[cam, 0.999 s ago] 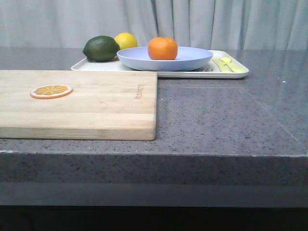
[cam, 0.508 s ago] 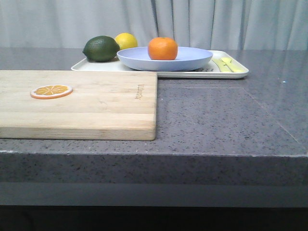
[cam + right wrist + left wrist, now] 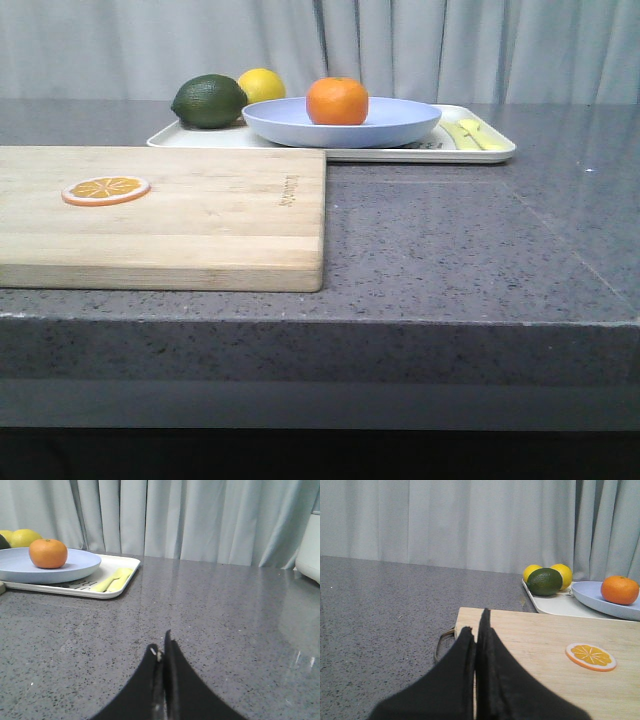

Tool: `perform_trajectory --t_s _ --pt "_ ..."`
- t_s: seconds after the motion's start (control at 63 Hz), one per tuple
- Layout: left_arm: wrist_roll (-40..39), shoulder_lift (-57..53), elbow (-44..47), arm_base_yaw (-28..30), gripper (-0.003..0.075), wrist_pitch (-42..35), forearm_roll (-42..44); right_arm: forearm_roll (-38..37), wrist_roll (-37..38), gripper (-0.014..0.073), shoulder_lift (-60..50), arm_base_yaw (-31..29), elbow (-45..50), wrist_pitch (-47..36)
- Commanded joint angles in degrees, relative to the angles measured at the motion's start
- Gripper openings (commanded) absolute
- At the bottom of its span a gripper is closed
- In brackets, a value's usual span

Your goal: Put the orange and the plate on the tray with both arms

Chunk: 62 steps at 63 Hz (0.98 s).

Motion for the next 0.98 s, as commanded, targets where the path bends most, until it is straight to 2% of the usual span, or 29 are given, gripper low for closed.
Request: perform_trajectory --t_s 0.0,0.095,0.968 --pt "-0.56 -1.04 1.47 -0.45 -0.002 -4.05 -0.41 -0.91 2.26 -0.0118 -1.21 -0.22 -1.35 -5.04" --pt "-0.56 -1.04 1.47 -0.45 -0.002 -4.05 -0.41 -0.91 5.09 -0.0118 -1.21 -0.22 -1.35 -5.04" --pt "-0.56 -1.04 1.47 -0.45 -0.002 -4.05 -0.41 -0.91 5.09 -0.0118 -1.11 -0.22 -1.35 -5.05"
